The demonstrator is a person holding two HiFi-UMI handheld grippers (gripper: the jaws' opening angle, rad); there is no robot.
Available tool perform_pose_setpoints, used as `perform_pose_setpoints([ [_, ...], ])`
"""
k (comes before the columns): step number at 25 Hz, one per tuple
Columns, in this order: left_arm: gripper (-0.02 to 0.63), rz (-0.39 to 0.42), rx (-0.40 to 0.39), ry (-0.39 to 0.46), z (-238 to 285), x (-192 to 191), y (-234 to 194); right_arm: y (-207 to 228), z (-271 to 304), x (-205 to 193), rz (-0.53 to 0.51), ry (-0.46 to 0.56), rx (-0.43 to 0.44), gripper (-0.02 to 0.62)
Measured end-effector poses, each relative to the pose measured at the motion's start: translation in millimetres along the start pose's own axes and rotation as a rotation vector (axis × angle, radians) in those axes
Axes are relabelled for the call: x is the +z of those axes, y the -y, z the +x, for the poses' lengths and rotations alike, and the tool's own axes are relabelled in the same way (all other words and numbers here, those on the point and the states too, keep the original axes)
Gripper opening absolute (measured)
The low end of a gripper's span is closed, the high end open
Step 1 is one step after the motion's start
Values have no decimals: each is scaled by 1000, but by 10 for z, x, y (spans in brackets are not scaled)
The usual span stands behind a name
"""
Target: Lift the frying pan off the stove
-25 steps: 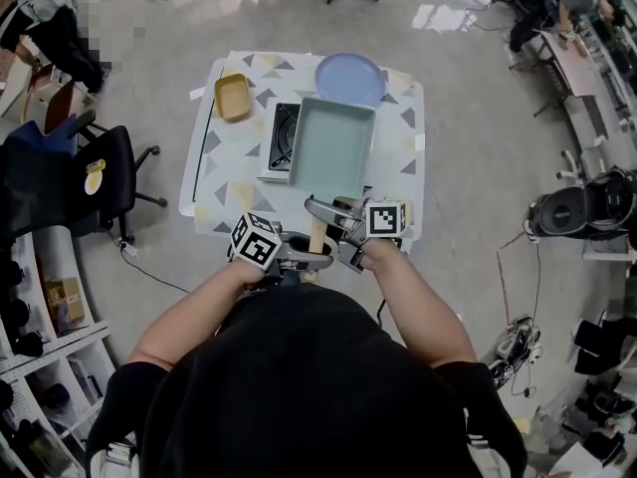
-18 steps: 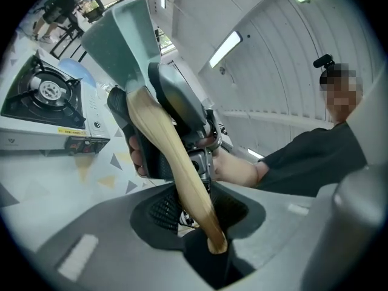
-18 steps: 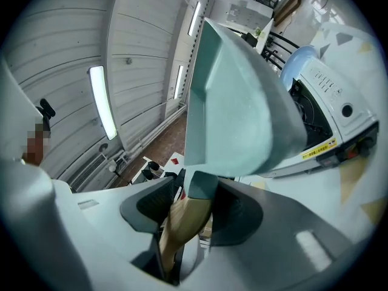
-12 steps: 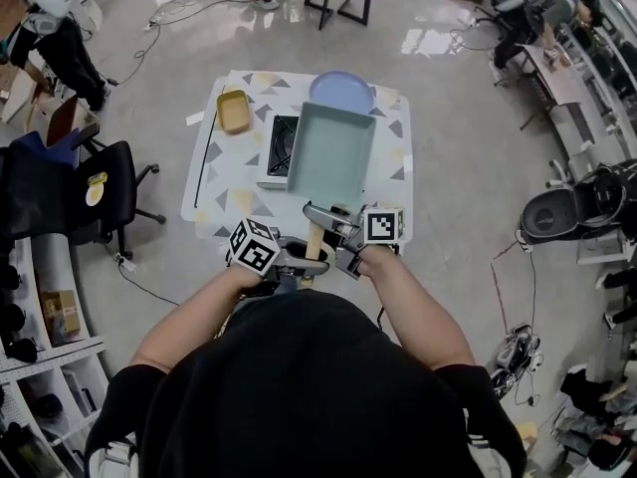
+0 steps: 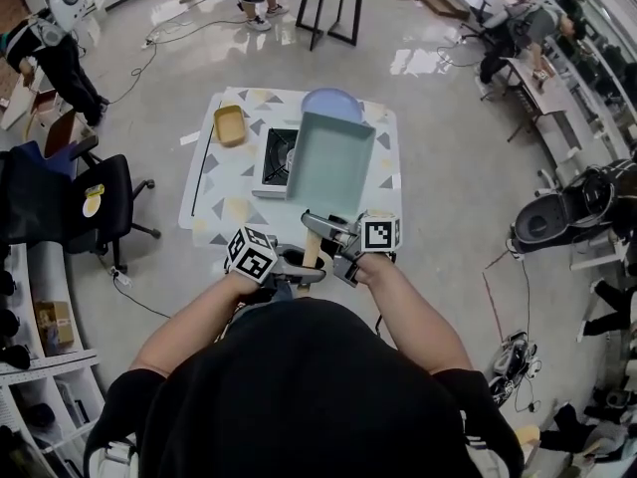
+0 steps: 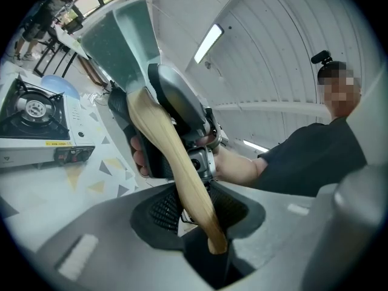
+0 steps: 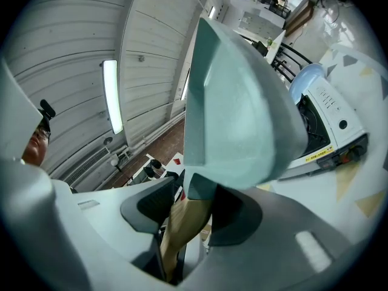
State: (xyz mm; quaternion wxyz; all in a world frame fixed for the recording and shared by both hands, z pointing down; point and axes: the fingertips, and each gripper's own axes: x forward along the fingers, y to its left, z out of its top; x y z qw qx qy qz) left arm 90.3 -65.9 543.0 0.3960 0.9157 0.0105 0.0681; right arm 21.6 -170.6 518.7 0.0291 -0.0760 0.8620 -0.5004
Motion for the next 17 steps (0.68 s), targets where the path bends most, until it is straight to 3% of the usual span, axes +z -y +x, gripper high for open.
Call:
perform_pose_setpoints([
  [17,250,32,6,-15,-16,-91,147,-160,-16,-122,-18,15,-9,192],
])
